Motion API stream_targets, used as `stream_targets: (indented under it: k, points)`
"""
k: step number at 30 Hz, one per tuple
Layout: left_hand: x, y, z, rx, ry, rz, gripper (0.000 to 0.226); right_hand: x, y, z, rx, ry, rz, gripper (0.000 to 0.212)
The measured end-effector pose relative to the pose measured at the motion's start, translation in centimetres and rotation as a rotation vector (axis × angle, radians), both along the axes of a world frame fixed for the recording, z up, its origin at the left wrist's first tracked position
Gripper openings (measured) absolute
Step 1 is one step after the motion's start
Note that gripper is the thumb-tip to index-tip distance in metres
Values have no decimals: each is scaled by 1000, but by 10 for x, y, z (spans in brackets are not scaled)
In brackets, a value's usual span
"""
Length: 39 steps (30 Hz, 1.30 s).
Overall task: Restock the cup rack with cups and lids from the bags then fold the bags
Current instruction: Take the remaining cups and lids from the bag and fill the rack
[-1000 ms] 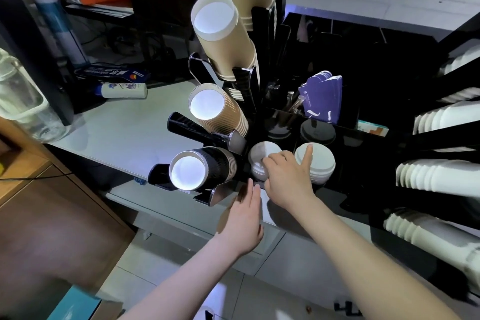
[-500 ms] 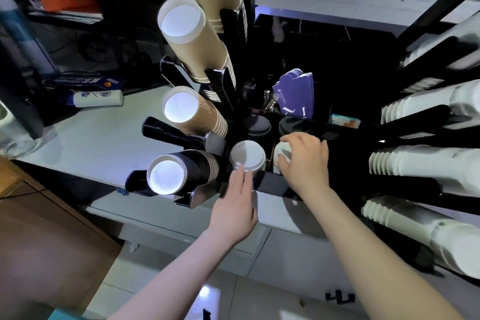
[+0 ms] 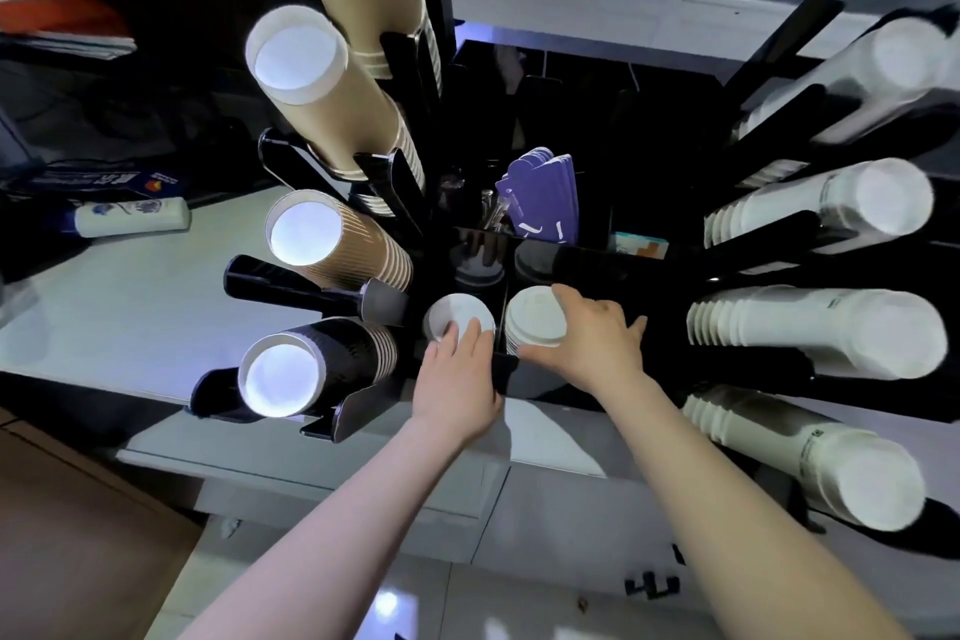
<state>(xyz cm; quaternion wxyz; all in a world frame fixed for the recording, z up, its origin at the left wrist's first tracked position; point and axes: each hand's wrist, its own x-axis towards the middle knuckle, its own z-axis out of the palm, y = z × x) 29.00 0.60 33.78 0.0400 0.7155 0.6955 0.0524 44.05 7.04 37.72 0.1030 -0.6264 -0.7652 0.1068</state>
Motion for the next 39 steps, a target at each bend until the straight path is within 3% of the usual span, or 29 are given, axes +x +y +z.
stream_targets:
  k: [4, 11, 27, 34, 39]
  points:
    - [0, -1, 2, 29, -40, 0, 59, -1, 2, 0, 10, 1, -9, 83]
    - [-5, -12, 1, 36, -167, 22, 73, 2, -3, -4, 99, 119, -26, 77]
    - [-11, -41, 3, 77, -413, 94, 75, -13, -16, 6, 267, 373, 64, 82]
    - [-13, -52, 9, 66, -428, 170, 84, -55, -10, 6, 250, 94, 214, 73]
    - [-17, -57, 12, 52, -435, 198, 84, -75, -4, -4, 187, 13, 251, 68]
